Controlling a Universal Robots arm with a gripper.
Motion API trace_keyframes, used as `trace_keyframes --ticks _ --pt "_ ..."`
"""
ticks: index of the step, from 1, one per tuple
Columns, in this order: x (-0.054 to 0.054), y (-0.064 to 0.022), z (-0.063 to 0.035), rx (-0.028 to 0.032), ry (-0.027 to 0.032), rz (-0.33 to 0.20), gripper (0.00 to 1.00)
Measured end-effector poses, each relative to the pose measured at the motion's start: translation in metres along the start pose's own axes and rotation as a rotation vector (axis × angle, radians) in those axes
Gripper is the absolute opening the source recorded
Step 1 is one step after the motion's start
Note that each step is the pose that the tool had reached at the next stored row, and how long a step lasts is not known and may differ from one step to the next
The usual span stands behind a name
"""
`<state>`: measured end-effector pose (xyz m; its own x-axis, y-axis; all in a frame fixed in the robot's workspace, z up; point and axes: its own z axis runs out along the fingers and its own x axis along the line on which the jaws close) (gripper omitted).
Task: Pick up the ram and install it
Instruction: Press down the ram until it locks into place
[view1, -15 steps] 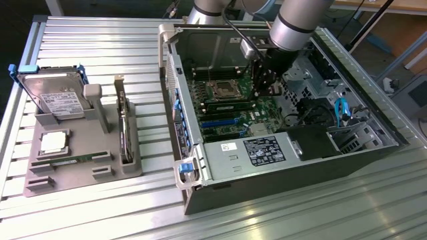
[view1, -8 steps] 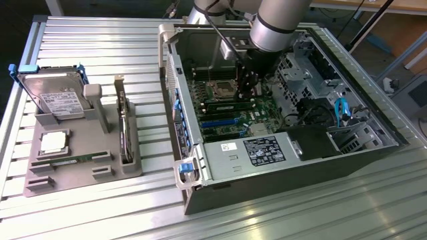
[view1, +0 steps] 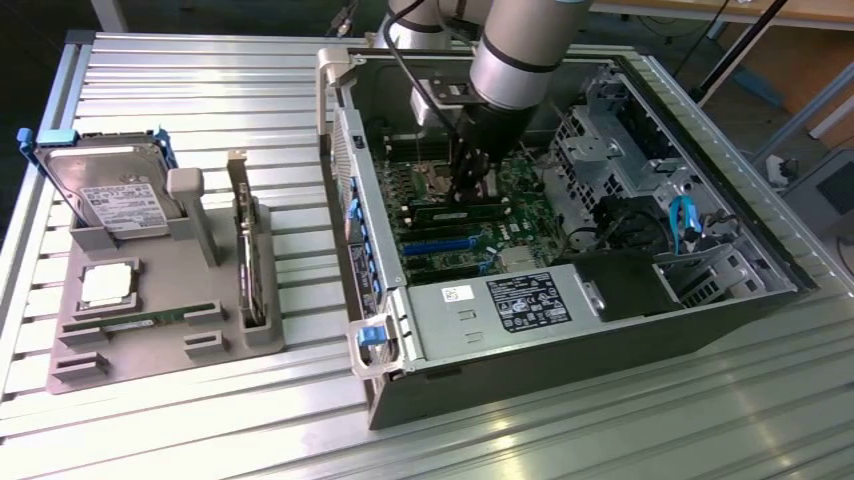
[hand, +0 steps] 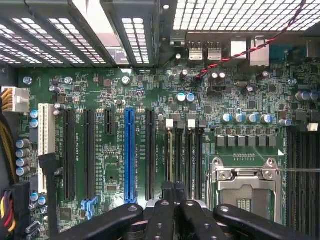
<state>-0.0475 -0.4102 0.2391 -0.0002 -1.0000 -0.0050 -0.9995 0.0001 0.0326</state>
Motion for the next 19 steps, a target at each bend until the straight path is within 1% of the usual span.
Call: trace_keyframes --ticks 7,10,14,15,16,19 --pt "0.0 0.0013 0.0083 -0.0016 0.0006 0.0 0.11" --pt "0.0 0.0013 0.0101 -0.0018 0.0001 0.0 0.11" --pt "0.0 0.0013 0.01 -0.0015 -0.0001 0.0 0.11" --pt "0.0 0.0011 0.0071 0.0002 -0.0026 0.0 0.11" --pt "0.0 0.0015 0.0005 -0.0013 0.0001 0.0 0.11" --pt "0.0 0.0021 -0.0158 -0.0015 0.0011 0.0 0.11"
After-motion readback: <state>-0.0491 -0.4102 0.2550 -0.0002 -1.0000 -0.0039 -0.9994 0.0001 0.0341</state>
